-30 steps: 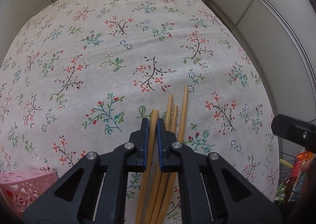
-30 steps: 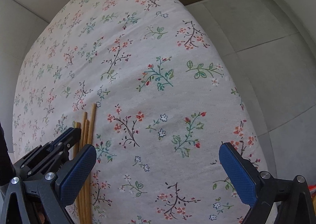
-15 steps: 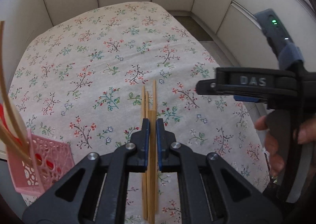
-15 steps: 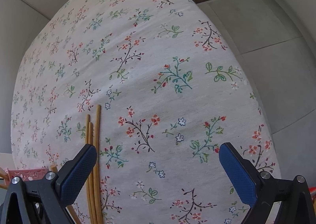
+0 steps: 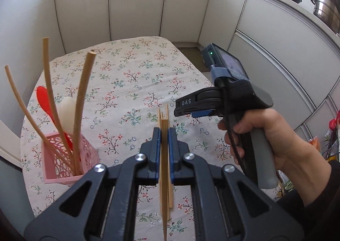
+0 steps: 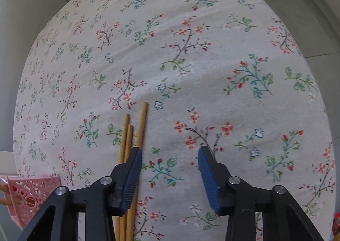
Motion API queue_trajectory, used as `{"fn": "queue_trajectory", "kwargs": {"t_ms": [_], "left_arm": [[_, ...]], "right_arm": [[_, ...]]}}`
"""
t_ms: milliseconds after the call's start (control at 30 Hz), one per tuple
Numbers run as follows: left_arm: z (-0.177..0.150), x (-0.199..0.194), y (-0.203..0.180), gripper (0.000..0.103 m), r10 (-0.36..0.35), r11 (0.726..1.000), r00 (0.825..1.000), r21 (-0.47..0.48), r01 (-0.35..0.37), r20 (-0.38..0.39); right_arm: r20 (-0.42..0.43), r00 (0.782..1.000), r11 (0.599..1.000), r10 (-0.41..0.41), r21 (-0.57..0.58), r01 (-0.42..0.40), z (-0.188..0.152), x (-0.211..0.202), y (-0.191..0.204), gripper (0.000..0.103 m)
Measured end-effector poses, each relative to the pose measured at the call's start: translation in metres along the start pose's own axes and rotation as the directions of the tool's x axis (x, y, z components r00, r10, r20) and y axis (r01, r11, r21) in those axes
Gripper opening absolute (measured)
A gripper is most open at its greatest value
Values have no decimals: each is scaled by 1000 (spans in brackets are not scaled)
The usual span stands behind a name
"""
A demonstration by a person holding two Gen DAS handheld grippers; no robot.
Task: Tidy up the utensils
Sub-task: 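Lift the chopsticks with the left gripper while the right gripper grasps one chopstick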
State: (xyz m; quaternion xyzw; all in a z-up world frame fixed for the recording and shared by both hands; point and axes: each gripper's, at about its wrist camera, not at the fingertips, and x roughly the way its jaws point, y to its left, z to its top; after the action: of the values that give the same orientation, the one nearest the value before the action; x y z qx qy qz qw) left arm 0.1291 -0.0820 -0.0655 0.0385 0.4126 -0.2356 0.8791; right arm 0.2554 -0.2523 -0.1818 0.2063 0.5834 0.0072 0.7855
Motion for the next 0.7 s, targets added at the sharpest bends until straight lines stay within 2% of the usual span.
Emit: {"fn": "queue_trajectory", "kwargs": {"t_ms": [167,267,500,567,700], "left_arm": [[-2,-11,14,8,-10,1000,1000,-21,11,21],[-3,-15,19,8,-11,1000,999,-26,12,32],[-5,-17,28,8,-4,999,999,-44,6,43],[-8,-21,26,8,3,999,999,-50,-1,47],[-9,-23,28,8,16,998,998,-57,-13,56]], "right_arm": [[14,999,999,-33,-16,33,8,17,19,28],[21,998,998,-65,-26,65,10,29,26,22],[74,985,982,-154,-103,161,8,34,43,20],[85,981,974,-175,-128,185,6,35,44,11],[71,985,979,-157,-123,165,3,28,38,7]]}}
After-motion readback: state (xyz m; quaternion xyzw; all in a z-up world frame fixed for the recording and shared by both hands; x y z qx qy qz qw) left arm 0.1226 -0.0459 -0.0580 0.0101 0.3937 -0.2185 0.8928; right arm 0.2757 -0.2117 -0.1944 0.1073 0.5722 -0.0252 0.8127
